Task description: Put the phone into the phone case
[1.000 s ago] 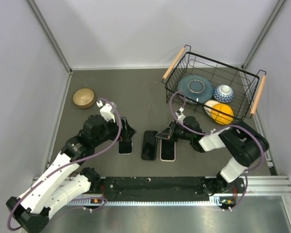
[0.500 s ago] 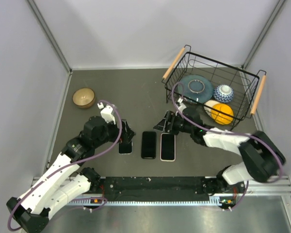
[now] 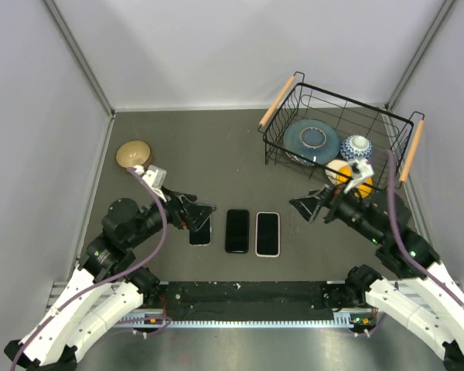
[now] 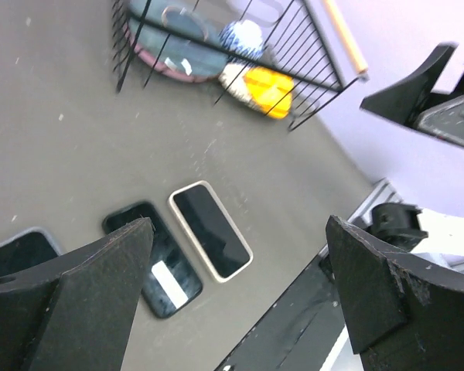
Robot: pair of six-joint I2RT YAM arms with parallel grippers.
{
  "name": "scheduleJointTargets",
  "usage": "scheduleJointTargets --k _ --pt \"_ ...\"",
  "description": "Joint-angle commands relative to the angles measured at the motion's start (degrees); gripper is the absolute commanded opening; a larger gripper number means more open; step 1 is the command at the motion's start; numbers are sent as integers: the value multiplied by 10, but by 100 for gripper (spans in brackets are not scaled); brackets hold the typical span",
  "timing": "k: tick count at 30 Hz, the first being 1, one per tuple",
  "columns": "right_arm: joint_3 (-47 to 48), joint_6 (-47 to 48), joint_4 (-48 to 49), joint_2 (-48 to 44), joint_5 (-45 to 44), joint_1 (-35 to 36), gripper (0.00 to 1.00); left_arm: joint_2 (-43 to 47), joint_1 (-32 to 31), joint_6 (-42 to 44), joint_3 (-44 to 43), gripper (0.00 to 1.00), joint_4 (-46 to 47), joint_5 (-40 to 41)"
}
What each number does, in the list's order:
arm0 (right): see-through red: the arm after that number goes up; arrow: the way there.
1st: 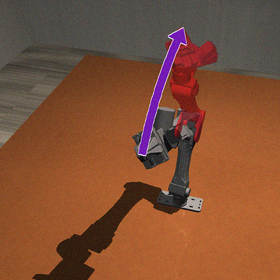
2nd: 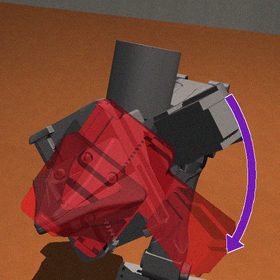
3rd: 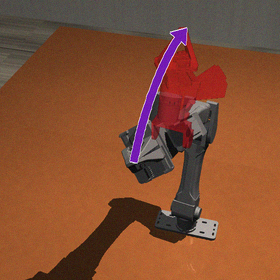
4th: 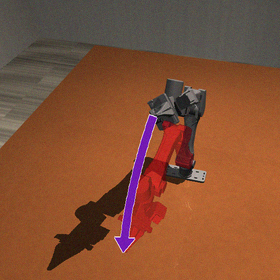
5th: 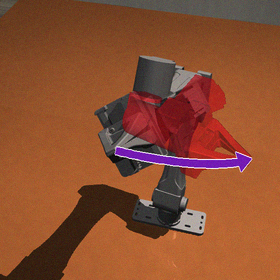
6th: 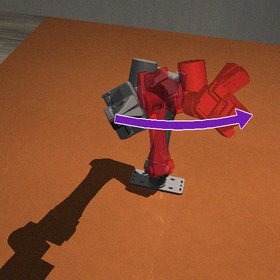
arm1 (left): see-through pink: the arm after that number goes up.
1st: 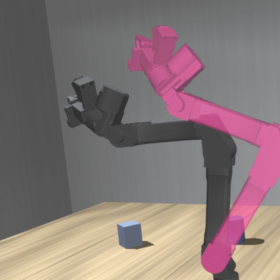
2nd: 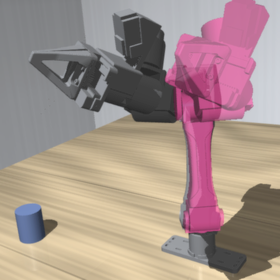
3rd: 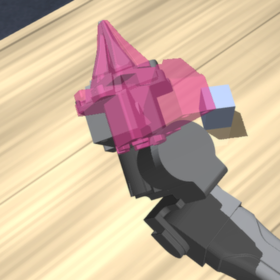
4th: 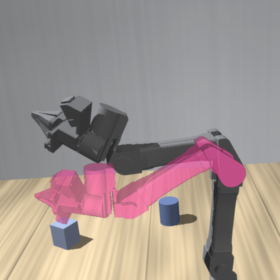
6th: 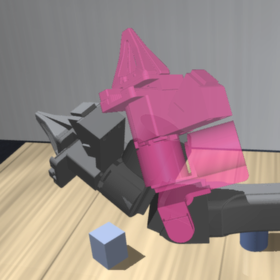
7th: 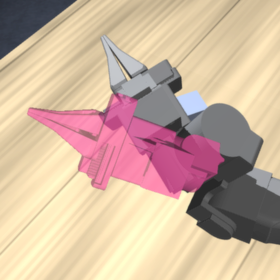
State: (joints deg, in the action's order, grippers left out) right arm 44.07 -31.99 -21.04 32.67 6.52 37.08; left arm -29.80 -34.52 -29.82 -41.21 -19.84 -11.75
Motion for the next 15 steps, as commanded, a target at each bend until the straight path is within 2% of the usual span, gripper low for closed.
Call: scheduleJointTargets --k 1,5,15 --pt "-4 -31 -86 -76 -49 3 99 38 2 -23 9 99 96 -27" --pt "-16 -51 -89 -127 -39 4 99 47 2 -26 17 99 117 -47" --pt "-14 -58 -93 -161 -35 3 99 36 2 -48 6 98 113 -67"
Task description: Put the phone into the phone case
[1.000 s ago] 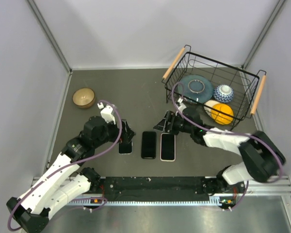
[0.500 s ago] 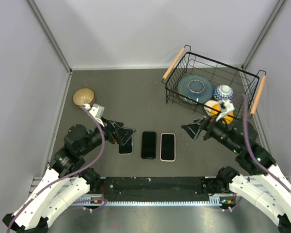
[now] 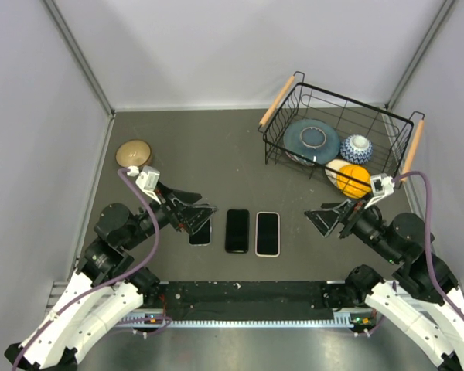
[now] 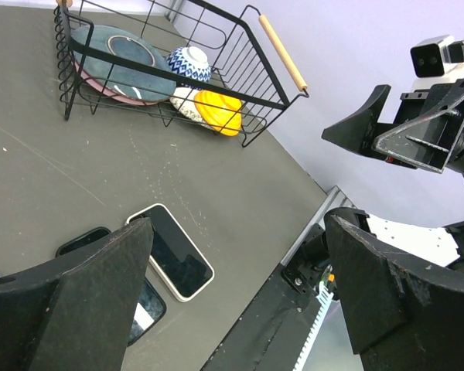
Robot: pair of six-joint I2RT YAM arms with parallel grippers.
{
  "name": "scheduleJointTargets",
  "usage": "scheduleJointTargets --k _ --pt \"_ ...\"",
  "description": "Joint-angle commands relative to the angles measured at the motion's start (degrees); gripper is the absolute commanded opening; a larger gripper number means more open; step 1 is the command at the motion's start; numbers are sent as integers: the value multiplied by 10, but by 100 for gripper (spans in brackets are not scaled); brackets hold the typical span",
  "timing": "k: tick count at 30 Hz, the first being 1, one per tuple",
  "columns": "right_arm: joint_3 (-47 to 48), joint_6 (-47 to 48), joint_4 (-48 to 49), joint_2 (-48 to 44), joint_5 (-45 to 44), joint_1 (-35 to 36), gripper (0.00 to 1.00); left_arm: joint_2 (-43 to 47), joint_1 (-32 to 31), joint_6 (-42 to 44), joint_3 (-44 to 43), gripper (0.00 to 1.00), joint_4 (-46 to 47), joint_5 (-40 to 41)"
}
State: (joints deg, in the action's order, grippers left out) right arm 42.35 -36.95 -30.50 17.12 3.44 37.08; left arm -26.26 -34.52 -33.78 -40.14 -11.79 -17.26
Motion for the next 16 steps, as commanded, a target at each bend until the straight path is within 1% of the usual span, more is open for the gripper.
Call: scheduleJointTargets --k 1,16 --pt "3 -8 3 -4 -1 3 99 2 2 -8 -5 98 33 -10" --pt "11 -5 5 13 17 3 99 2 2 11 -12 98 36 -4"
